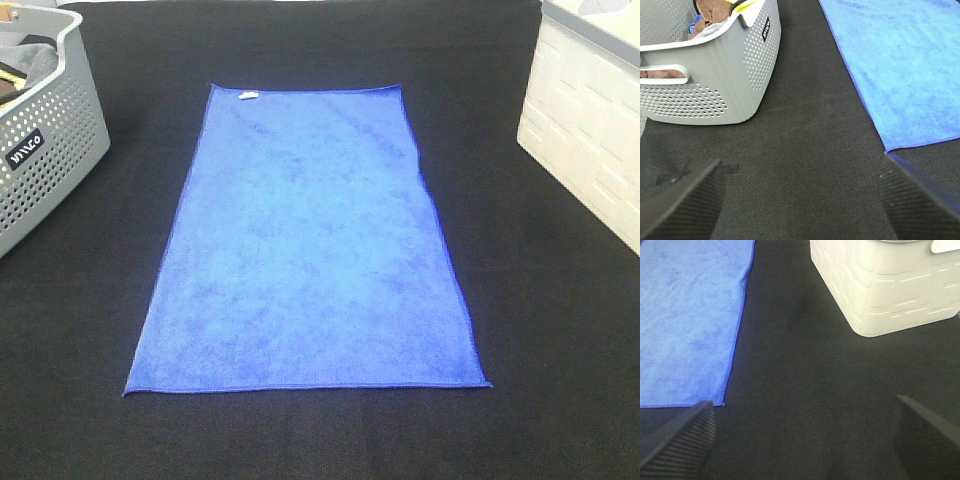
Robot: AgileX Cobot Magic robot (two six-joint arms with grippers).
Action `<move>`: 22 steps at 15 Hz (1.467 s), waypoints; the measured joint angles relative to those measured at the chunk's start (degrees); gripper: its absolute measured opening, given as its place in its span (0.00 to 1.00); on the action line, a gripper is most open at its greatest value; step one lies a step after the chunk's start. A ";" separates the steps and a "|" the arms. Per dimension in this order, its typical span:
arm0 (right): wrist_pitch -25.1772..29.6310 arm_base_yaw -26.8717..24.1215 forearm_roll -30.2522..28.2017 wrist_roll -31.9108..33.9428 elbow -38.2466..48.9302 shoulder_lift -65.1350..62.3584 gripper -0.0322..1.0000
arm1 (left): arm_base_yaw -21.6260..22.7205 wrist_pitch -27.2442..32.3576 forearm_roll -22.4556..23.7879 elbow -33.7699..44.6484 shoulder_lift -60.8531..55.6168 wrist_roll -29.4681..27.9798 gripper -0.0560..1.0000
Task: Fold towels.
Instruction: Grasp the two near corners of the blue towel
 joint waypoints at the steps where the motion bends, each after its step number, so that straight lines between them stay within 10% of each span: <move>1: 0.00 0.00 0.00 0.00 0.00 0.00 0.88 | 0.00 0.00 0.00 0.00 0.00 0.00 0.80; 22: 0.00 0.00 0.00 0.00 0.00 0.00 0.88 | 0.00 0.00 0.00 0.00 0.00 0.00 0.80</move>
